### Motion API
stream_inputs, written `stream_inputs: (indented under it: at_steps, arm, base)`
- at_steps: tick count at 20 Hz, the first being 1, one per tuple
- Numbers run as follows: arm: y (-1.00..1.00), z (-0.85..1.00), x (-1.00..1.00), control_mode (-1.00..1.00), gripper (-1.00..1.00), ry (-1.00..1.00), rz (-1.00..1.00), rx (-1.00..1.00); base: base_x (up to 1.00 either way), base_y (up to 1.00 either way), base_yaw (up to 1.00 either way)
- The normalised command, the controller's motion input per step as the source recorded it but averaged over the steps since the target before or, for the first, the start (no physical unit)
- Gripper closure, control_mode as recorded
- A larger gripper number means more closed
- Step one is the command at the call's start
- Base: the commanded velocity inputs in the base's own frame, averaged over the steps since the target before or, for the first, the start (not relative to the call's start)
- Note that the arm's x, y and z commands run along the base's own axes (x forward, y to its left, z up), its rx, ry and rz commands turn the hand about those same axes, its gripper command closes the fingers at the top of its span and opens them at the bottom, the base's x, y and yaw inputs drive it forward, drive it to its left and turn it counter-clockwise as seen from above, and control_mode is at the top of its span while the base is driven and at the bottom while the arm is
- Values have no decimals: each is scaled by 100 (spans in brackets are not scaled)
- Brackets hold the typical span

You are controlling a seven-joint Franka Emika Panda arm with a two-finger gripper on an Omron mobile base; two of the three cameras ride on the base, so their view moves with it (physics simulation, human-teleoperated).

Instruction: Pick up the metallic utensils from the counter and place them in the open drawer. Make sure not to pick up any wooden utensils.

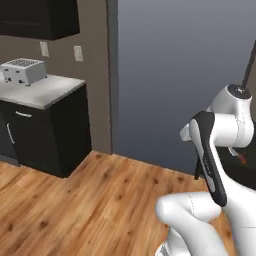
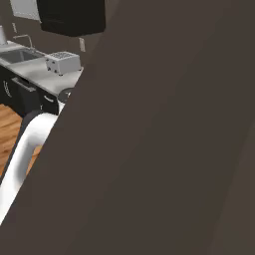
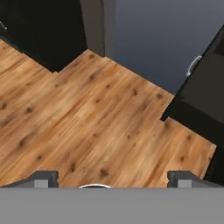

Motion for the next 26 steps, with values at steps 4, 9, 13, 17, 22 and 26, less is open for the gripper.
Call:
stream_inputs:
  at_steps: [4,9,13,17,22,26]
  arm:
    - [0,0,0,100,-100,0,0,0]
    - [0,0,0,100,-100,0,0,0]
    - [0,0,0,100,-100,0,0,0]
    - [0,0,0,100,-100,0,0,0]
    - [0,0,0,100,-100,0,0,0]
    - [0,0,0,100,-100,0,0,0]
  base:
    - [0,13,100]
    - [0,9,100]
    - [0,12,100]
    - [-5,18,100]
    - [19,35,53]
    - [99,100,-7]
